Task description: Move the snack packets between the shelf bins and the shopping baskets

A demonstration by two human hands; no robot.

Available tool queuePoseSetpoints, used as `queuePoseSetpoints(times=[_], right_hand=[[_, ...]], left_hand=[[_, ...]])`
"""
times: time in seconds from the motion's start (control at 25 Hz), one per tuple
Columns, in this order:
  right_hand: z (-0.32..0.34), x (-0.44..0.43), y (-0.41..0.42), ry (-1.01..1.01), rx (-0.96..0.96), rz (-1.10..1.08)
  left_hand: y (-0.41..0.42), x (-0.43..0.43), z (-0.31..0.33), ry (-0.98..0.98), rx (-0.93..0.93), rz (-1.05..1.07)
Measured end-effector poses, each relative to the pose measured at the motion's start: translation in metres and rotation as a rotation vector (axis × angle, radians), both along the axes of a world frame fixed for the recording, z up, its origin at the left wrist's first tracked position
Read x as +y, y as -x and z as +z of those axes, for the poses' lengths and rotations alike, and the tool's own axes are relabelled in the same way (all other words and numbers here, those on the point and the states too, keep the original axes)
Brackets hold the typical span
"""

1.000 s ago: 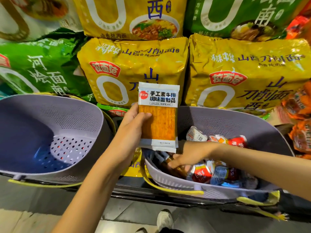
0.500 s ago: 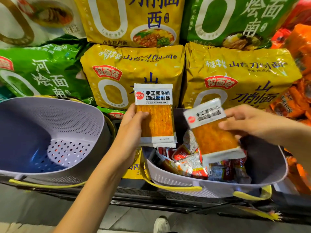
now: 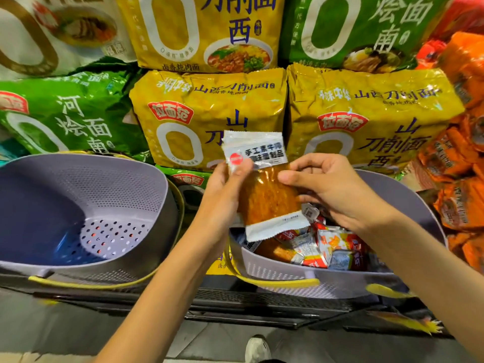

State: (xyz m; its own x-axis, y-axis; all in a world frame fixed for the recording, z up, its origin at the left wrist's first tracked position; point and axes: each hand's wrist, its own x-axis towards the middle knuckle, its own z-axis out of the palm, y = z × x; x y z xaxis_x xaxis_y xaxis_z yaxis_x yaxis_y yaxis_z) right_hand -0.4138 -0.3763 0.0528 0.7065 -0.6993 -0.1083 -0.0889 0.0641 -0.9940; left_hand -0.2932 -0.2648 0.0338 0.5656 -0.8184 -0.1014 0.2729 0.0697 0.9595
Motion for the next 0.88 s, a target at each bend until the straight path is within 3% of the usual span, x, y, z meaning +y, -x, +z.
queuePoseSetpoints(times=[0.16, 0.24, 0.36, 0.44, 0.52, 0.68, 0.88], right_hand=[[-0.010, -0.012, -0.002, 0.022, 0.090, 0.030], [-0.028, -0.021, -0.004, 0.061, 0.412, 0.211], [-0.066, -0.013, -0.015, 0.406, 0.847, 0.670], [-0.081, -0.006, -0.022, 0.701, 0.983, 0.743], [-0.080, 0.001, -0.025, 0.893, 0.998, 0.649], [-0.084, 0.002, -0.023, 0.956, 0.997, 0.571], [-0.071, -0.024, -0.018, 0.758, 0.880, 0.450]], left_hand=[[-0.006, 0.005, -0.003, 0.052, -0.046, 0.052], [-0.014, 0.006, -0.002, 0.055, -0.025, 0.117], [-0.019, 0.006, -0.002, 0.008, -0.030, 0.152], [-0.019, 0.005, -0.003, -0.019, -0.023, 0.171], [-0.020, 0.004, -0.004, -0.029, -0.015, 0.186], [-0.020, 0.004, -0.006, -0.020, -0.008, 0.206], [-0.014, -0.003, -0.008, 0.008, 0.009, 0.343]])
